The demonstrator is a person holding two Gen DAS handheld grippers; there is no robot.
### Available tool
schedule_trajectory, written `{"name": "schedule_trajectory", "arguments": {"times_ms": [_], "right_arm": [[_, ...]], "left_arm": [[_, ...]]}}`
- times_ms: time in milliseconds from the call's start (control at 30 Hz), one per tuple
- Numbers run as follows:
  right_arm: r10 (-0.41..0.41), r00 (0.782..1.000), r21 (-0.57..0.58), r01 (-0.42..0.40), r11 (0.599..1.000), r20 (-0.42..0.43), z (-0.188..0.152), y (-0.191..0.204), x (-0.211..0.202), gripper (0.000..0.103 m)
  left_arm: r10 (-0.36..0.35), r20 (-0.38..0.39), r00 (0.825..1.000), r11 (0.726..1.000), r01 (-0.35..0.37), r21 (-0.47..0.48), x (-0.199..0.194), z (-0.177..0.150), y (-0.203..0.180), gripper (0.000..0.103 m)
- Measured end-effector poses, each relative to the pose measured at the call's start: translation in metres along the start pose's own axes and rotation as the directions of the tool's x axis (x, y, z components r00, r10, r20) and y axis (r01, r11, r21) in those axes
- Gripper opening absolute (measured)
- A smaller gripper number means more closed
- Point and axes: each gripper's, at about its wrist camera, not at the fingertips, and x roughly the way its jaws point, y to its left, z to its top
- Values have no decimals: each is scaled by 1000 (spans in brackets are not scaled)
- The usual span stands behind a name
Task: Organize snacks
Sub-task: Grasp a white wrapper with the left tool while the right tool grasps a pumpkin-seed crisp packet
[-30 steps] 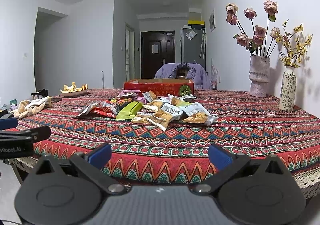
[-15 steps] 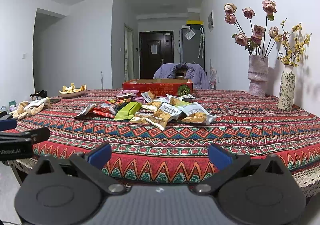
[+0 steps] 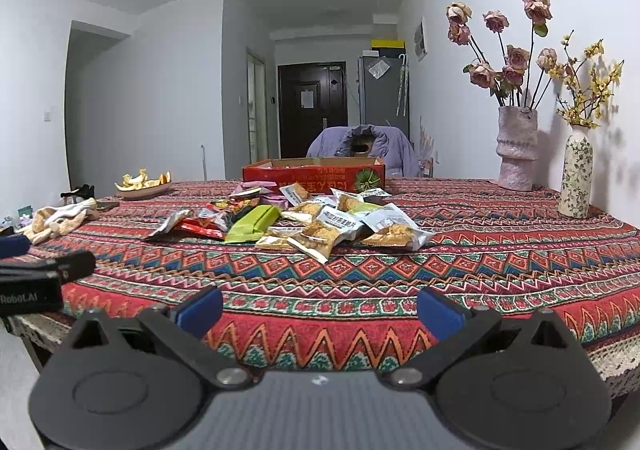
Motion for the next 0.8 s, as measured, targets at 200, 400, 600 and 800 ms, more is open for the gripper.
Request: {"name": "schedule_trajectory", "arguments": {"times_ms": [200, 400, 600, 800], "right_arm": [[26, 998, 19, -25, 1000, -50, 2, -9, 25, 103], [32, 995, 38, -29, 999, -94, 10, -18, 50, 103], [14, 992, 70, -6, 998, -126, 23, -31, 78, 103], [-47, 998, 131, 52, 990, -48, 47, -58, 110, 103]], "left_arm": [[-3, -65, 998, 1000, 4, 8, 27, 6, -8, 103], [-8, -113, 994, 1000, 5, -21, 52, 15, -8, 103], [57, -64, 996, 997, -54, 52, 77, 24, -14, 103], [128, -67, 990, 991, -130, -27, 111, 40, 4, 103]]}}
